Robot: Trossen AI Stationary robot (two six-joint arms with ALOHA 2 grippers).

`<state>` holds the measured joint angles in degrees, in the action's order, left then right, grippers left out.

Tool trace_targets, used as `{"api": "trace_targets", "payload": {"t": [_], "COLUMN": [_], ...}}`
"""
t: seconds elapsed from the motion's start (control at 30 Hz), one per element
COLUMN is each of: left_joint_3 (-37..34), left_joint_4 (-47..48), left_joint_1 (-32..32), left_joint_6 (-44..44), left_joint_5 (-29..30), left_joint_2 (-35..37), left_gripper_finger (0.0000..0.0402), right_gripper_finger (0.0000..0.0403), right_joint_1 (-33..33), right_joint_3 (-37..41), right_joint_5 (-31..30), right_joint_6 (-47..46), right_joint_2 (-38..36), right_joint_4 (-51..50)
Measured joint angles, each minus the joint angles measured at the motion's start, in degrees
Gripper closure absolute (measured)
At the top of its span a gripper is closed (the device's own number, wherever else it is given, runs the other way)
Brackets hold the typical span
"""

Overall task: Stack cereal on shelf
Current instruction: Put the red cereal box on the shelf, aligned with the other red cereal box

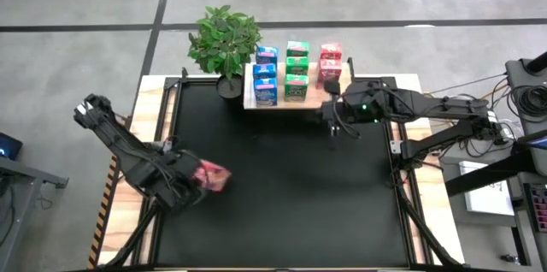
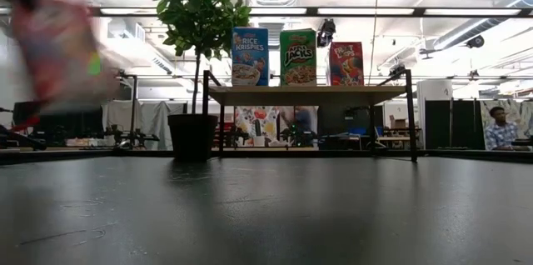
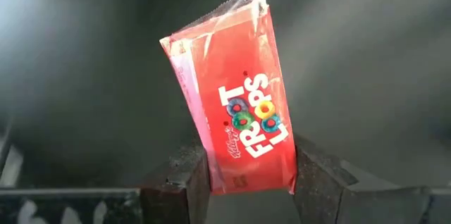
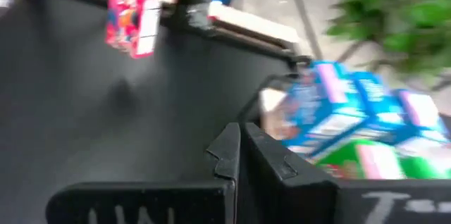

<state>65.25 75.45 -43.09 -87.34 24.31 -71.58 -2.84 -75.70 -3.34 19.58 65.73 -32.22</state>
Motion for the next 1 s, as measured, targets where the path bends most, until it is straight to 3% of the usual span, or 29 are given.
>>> {"api": "trace_targets", "payload": {"t": [0.1,0.2,0.3,0.43,0.6,0.77,1.0], "left_joint_3": [5.0,8.9,10.7,10.7,10.9,13.1,18.5], "left_joint_4": [-5.3,-11.8,-19.5,-28.6,-32.1,-31.4,-29.0], "left_joint_1": [1.8,4.6,8.2,14.0,21.9,26.2,27.4], "left_joint_6": [15.5,31.6,47.2,62.9,69.5,72.9,76.7], "left_joint_5": [8.4,12.0,11.1,3.0,-7.3,-9.0,-9.3], "left_joint_2": [-2.8,-6.2,-9.7,-14.1,-20.0,-26.2,-32.0], "left_gripper_finger": [0.0261,0.026,0.026,0.0263,0.0263,0.0263,0.0246], "right_gripper_finger": [0.039,0.039,0.039,0.039,0.0391,0.0391,0.0391], "right_joint_1": [2.3,5.2,8.5,12.3,15.5,18.5,20.5], "right_joint_3": [0.0,0.0,0.0,1.6,4.5,7.3,9.2], "right_joint_5": [2.2,2.4,2.3,2.2,1.7,1.6,-1.3], "right_joint_6": [-2.1,-4.8,-8.2,-14.7,-25.0,-31.6,-34.7], "right_joint_2": [0.0,0.0,0.0,-0.1,-0.1,-0.1,-0.1], "right_joint_4": [-1.8,-4.7,-8.9,-13.0,-16.5,-17.2,-17.2]}}
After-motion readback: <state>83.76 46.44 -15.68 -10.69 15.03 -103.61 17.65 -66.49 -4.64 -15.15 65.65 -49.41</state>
